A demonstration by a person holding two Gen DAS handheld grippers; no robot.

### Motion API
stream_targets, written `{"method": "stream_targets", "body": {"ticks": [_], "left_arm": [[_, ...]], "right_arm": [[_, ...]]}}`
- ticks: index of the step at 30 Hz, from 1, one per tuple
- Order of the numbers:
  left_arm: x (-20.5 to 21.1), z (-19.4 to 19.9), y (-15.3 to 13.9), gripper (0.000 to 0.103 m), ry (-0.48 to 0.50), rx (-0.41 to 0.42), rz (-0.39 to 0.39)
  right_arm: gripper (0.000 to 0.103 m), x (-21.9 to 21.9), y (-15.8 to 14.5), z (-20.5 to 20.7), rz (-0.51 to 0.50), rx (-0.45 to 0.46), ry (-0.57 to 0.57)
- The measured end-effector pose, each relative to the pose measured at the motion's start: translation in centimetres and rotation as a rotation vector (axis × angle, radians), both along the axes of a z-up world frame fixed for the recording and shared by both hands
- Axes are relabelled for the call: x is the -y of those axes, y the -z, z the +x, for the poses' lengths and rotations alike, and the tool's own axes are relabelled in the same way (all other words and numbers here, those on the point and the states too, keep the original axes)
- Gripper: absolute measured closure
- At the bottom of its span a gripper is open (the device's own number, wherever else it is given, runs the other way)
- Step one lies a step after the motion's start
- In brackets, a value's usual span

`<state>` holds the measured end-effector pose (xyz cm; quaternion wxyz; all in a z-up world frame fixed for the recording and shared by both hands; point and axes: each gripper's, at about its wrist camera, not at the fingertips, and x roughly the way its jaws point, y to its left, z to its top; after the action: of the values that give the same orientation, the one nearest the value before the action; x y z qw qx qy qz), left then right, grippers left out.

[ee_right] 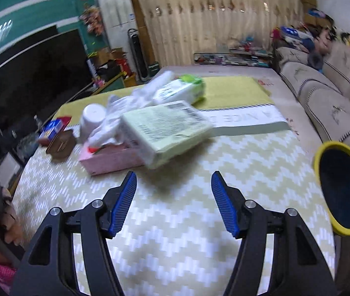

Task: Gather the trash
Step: 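Move both tools back toward the remaining items on the table, then grasp the cream barcode-printed box with the right gripper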

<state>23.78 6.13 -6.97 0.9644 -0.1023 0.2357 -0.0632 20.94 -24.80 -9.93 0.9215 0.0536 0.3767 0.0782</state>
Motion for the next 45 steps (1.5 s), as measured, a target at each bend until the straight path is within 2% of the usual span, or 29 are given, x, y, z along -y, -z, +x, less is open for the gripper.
{"method": "stream_targets", "body": {"ticks": [7, 11, 14, 16, 26, 31, 32, 34, 40, 45], "left_arm": [[-1.2, -0.4, -0.2, 0.011, -0.018, 0.002, -0.048], [-0.3, -0.7, -0.4, 0.011, -0.011, 0.007, -0.024], [0.2, -0.8, -0.3, 0.011, -0.008, 0.011, -0.004], [0.4, -0.7, -0.2, 0.011, 0.0, 0.009, -0.002], [0.8, -0.5, 0.2, 0.011, 0.007, -0.008, -0.007], [0.9, -0.6, 0.2, 0.011, 0.013, -0.007, -0.014], [1.0, -0.6, 0.2, 0.011, 0.013, -0.005, -0.009], [1.1, -0.7, 0.2, 0.011, 0.01, -0.001, 0.001], [1.3, -0.8, 0.2, 0.011, 0.005, 0.004, 0.015], [1.6, -0.7, 0.4, 0.011, 0.007, 0.0, 0.028]], "right_arm": [[0.042, -2.0, 0.4, 2.2, -0.005, -0.016, 0.015], [0.018, -2.8, -0.5, 3.6, -0.011, 0.02, 0.101], [0.014, -2.9, -0.4, 4.3, 0.016, 0.014, 0.155], [0.013, -3.1, 0.0, 4.6, 0.031, 0.008, 0.191], [0.012, -2.0, 1.0, 5.3, 0.229, -0.014, 0.373], [0.012, -2.0, 1.3, 5.5, 0.25, 0.009, 0.445], [0.015, -2.0, 1.3, 5.5, 0.247, 0.014, 0.447], [0.03, -1.6, 1.5, 5.4, 0.261, 0.014, 0.435], [0.031, 0.7, 1.3, 3.9, 0.261, 0.009, 0.391], [0.031, 2.7, 1.3, 2.1, 0.187, -0.008, 0.327]]}}
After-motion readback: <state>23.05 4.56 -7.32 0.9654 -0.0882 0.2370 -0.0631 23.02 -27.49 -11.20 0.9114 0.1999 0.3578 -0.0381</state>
